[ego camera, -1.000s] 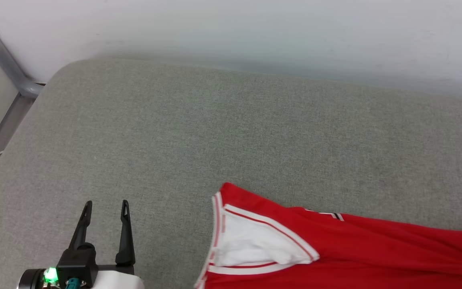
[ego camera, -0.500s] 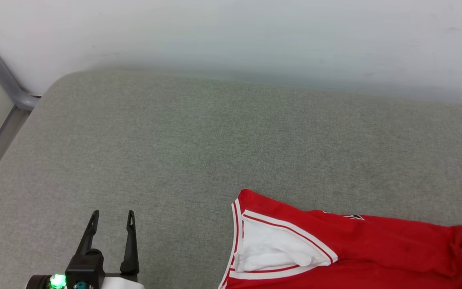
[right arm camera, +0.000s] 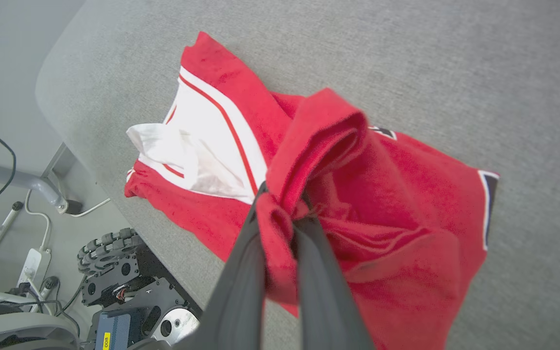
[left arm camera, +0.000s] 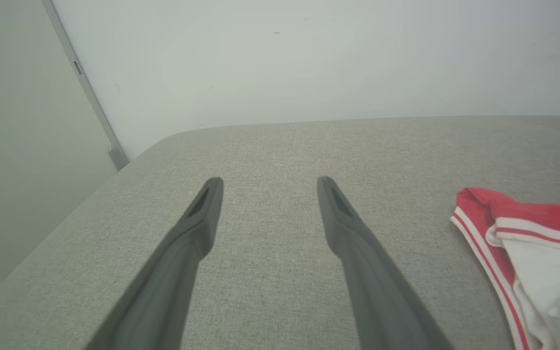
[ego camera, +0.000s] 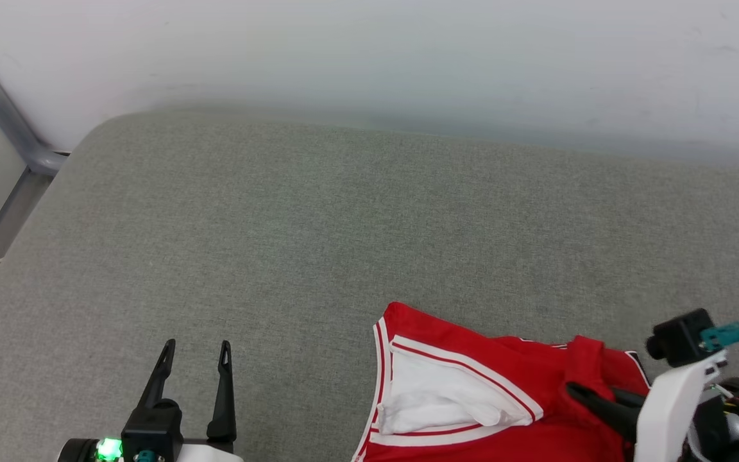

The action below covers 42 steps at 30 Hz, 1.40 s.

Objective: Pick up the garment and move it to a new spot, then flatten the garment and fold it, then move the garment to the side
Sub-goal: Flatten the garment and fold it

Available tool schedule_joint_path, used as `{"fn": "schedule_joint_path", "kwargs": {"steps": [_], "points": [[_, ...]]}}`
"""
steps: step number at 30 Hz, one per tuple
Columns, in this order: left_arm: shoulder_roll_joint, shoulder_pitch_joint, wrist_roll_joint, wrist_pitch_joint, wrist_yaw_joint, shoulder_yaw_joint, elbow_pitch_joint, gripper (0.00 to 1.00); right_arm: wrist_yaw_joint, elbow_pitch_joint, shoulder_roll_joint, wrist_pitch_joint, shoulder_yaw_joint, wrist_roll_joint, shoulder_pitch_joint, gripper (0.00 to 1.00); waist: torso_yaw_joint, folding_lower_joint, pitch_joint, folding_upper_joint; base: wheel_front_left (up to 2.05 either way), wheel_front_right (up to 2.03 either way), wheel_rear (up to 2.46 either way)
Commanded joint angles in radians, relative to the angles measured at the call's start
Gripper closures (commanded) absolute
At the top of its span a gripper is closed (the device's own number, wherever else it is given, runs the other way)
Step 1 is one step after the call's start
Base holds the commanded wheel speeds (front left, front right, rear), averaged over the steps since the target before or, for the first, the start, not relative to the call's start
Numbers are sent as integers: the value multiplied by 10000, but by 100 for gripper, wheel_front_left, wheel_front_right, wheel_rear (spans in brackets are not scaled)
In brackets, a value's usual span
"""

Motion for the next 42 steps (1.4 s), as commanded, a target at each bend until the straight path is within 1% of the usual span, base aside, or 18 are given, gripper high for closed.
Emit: {"fn": "schedule_joint_path", "kwargs": {"steps": [1,4,7,13,18,22,25,30,34,35,36,39,42], "points": [[-17,-92,-15,-47,-16,2,28,0,-8,-118,69,48,147,-46,-196,100,50,0,31,0,0,0,0],[-32,-156,-17,-47,-21,-15,83,0,-8,-347,294,167,896,-287,-639,100,145,0,75,0,0,0,0],[-57,-257,-32,-47,-46,-38,121,0,-8,-300,484,161,1659,-501,-1221,100,244,0,149,0,0,0,0],[-95,-476,-34,-46,-90,-106,188,0,-8,511,1035,-238,3075,-1069,-2623,100,475,0,368,0,0,0,0],[-157,-661,-63,-46,-100,-166,228,0,-8,1648,1617,-694,4144,-1631,-3823,100,692,0,578,0,0,0,0],[-224,-778,-82,-46,-115,-244,271,0,-8,2795,2022,-845,5027,-2045,-4643,100,881,0,735,0,0,0,0],[-264,-885,-95,-46,-108,-285,321,0,-8,3694,2199,-786,5653,-2214,-5073,100,1028,0,824,0,0,0,0],[-307,-891,-116,-48,-60,-285,374,0,-9,5074,2350,-683,6447,-2060,-5405,100,1158,0,893,0,0,0,0],[-324,-881,-133,-48,-28,-232,411,0,-10,5730,2454,-1049,6710,-1717,-5437,100,1136,0,896,0,0,0,0],[-330,-866,-130,-48,-21,-217,430,0,-10,5778,2485,-1216,6652,-1563,-5461,62,1109,0,874,0,0,0,0],[-330,-847,-124,-48,-21,-192,456,0,-10,5766,2495,-1425,6579,-1443,-5487,0,1072,0,831,0,0,0,0],[-310,-778,-62,-46,-71,-164,476,0,-10,5488,2334,-2152,6354,-1221,-5464,0,947,0,653,0,0,0,0],[-260,-662,-35,-46,-58,-86,484,0,-9,4954,2087,-2823,6050,-914,-5092,0,718,0,435,0,0,0,0]]}}
